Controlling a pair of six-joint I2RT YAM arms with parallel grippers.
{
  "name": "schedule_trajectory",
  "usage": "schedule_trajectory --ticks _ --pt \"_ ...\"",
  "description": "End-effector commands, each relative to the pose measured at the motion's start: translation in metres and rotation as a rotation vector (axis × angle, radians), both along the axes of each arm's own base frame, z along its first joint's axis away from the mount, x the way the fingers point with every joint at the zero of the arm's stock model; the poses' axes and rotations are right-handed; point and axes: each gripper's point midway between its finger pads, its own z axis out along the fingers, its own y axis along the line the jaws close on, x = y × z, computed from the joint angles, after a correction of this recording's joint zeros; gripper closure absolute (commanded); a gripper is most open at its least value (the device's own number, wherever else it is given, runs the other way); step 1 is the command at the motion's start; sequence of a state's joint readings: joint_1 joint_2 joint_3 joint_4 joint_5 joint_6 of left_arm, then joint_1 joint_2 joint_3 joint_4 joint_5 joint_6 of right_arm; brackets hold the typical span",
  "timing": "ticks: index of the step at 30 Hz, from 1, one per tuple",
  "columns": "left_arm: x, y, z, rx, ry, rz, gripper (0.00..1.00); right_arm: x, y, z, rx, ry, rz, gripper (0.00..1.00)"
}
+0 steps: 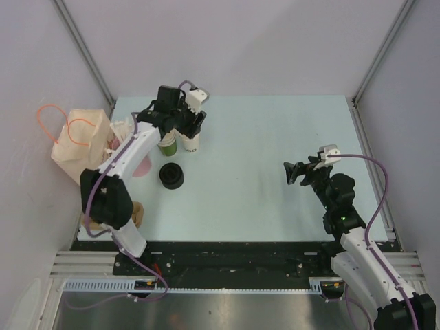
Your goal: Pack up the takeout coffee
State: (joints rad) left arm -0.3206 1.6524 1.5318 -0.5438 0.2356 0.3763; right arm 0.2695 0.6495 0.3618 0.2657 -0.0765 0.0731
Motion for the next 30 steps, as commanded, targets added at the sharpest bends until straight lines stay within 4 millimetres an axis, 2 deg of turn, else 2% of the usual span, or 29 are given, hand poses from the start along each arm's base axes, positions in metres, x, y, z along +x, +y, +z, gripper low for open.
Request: schedule_trajectory --ticks 1,7,11,16,18,21,22,24,28,30 --pt "0.016 0.003 -0.013 0.081 0.039 0.029 0.39 0.003 -0.003 0.018 -0.013 -0.033 -0.021 0.0" --pt "0.021 -0.002 -0.038 0.088 0.096 0.011 0.42 0.006 -0.007 0.01 -0.029 -0.007 -0.049 0.0" --pt "0.027 -0.001 -0.058 0.115 0.13 0.016 0.49 0.007 -0.009 0.008 -0.033 0.0 -0.061 0.0" --pt "0.029 -0.001 -0.065 0.124 0.141 0.014 0.6 0.006 -0.009 0.008 -0.037 0.001 -0.063 0.0" --pt "0.029 -0.001 -0.069 0.129 0.148 0.01 0.61 0.007 -0.014 0.007 -0.037 0.004 -0.09 0.0" --pt "0.03 0.002 -0.069 0.145 0.142 0.017 0.67 0.007 -0.015 0.007 -0.037 0.003 -0.095 0.0" --pt "0.029 0.002 -0.067 0.143 0.139 0.016 0.74 0.007 -0.015 0.008 -0.037 0.003 -0.093 0.0" --pt "0.026 0.001 -0.065 0.135 0.14 0.007 0.8 0.007 -0.015 0.008 -0.035 0.002 -0.094 0.0" --pt "0.023 -0.001 -0.053 0.116 0.119 0.002 1.0 0.007 -0.015 0.009 -0.035 -0.002 -0.097 0.0" --pt "0.022 0.001 -0.048 0.121 0.108 0.003 0.99 0.006 -0.015 0.009 -0.032 -0.002 -0.094 0.0"
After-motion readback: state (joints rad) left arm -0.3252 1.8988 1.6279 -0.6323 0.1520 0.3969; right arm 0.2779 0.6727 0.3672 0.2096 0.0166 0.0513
